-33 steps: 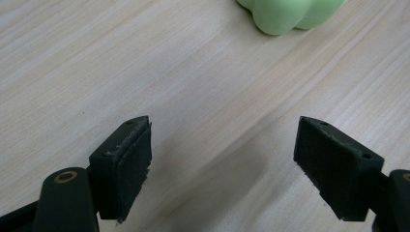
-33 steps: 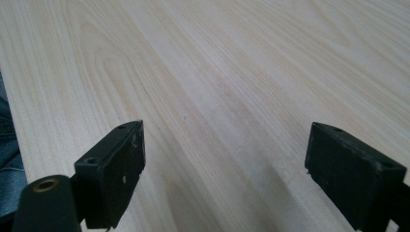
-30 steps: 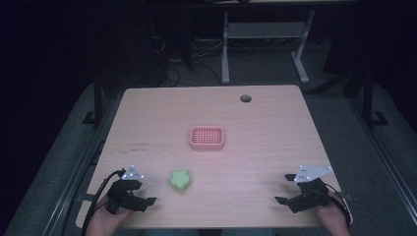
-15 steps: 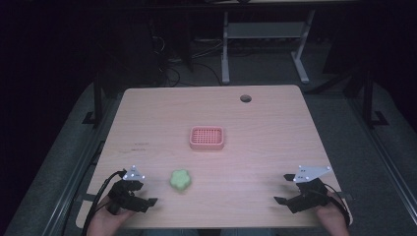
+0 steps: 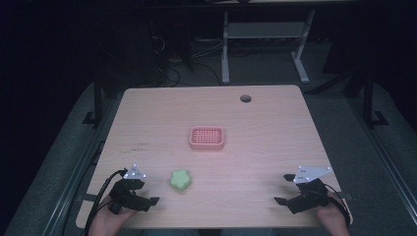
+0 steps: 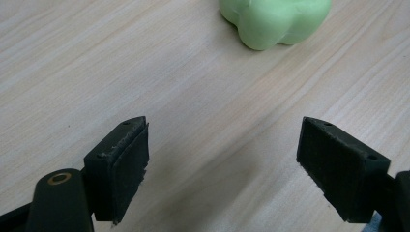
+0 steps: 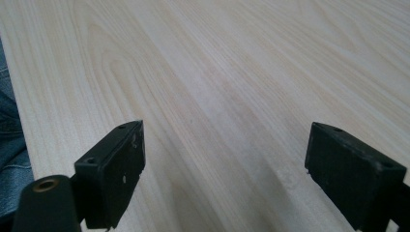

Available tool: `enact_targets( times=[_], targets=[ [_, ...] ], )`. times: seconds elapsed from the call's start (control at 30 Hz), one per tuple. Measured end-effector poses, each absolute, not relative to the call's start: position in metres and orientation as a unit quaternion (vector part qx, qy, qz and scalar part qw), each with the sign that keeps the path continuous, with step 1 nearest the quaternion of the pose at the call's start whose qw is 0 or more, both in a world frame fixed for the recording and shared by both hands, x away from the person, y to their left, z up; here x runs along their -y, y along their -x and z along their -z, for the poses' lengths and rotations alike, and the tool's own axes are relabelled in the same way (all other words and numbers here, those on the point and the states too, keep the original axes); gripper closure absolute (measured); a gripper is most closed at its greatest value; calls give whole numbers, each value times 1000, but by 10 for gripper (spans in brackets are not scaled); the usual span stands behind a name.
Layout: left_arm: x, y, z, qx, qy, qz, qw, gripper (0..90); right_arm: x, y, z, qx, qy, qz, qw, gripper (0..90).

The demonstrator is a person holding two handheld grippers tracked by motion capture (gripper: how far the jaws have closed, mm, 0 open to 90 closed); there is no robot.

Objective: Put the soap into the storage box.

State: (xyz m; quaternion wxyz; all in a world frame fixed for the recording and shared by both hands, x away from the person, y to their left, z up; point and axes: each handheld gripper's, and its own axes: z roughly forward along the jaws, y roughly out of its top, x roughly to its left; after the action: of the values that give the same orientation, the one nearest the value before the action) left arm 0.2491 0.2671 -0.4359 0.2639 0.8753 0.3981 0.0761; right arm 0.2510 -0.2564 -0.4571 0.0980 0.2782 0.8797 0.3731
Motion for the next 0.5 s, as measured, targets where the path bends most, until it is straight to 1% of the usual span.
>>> enact_targets(
  times=[0.5],
  targets=[
    [-262,-250,436,-399,-875,-73,266,186,256,-250,455,-879,-275,-377,100,137]
  ],
)
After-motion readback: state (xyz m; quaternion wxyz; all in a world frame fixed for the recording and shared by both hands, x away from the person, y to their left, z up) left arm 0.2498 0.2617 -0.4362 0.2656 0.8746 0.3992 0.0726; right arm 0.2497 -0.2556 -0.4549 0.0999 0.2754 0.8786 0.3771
